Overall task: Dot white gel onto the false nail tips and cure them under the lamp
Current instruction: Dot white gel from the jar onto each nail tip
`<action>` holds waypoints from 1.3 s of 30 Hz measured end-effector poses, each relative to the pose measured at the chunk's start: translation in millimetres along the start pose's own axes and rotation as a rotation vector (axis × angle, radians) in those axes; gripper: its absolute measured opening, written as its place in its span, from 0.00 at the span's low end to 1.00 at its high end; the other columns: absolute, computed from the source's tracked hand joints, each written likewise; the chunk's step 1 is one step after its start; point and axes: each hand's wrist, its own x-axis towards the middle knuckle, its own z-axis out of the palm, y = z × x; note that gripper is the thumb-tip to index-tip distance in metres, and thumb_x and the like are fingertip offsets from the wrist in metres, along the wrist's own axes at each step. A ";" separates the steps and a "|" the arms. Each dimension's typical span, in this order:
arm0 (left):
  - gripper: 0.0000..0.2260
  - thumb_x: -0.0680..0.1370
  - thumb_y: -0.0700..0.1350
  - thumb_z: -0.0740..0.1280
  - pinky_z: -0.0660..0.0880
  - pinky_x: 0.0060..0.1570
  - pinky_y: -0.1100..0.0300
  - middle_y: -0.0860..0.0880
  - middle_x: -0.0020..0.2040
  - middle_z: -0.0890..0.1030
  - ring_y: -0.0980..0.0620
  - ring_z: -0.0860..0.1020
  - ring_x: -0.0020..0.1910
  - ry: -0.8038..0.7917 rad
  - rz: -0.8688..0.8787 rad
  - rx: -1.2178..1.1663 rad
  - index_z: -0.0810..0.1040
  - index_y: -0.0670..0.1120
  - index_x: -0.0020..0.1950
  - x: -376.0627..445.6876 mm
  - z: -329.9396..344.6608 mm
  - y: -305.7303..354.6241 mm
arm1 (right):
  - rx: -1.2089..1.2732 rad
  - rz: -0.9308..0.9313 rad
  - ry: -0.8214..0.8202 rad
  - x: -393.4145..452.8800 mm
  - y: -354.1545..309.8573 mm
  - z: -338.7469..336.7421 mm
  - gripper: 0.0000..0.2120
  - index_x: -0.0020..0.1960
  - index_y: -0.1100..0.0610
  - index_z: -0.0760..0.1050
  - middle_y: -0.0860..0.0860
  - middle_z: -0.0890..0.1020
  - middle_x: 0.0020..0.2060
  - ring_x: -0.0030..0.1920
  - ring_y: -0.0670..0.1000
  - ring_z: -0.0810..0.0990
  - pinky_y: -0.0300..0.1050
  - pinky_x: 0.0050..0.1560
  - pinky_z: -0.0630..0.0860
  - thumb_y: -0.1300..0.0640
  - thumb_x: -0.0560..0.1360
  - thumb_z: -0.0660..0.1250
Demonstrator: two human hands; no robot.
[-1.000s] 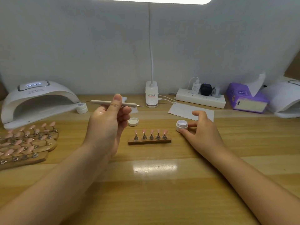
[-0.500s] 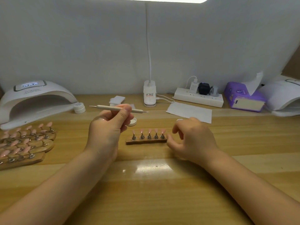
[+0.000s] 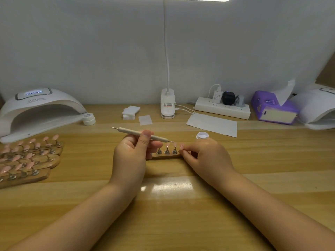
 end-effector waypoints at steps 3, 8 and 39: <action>0.16 0.73 0.56 0.65 0.74 0.40 0.58 0.46 0.39 0.85 0.53 0.81 0.39 -0.013 0.021 -0.002 0.80 0.45 0.50 0.0 0.7 -2.5 | -0.016 -0.011 -0.008 -0.1 -0.1 -0.8 0.10 0.53 0.45 0.82 0.46 0.82 0.41 0.46 0.50 0.74 0.43 0.37 0.66 0.48 0.78 0.62; 0.14 0.76 0.54 0.63 0.78 0.41 0.64 0.49 0.41 0.85 0.53 0.84 0.43 -0.061 0.139 0.035 0.79 0.46 0.52 -2.4 0.3 -1.4 | 0.141 -0.020 0.041 -2.3 -2.1 -2.8 0.07 0.50 0.48 0.84 0.44 0.83 0.39 0.39 0.45 0.75 0.43 0.38 0.71 0.53 0.76 0.67; 0.11 0.78 0.48 0.61 0.76 0.41 0.66 0.52 0.40 0.83 0.56 0.82 0.40 -0.153 0.423 0.149 0.77 0.42 0.52 -6.8 2.0 -1.9 | 0.765 0.207 0.015 0.8 -7.1 0.2 0.03 0.43 0.49 0.80 0.49 0.83 0.37 0.31 0.52 0.82 0.45 0.34 0.80 0.56 0.75 0.71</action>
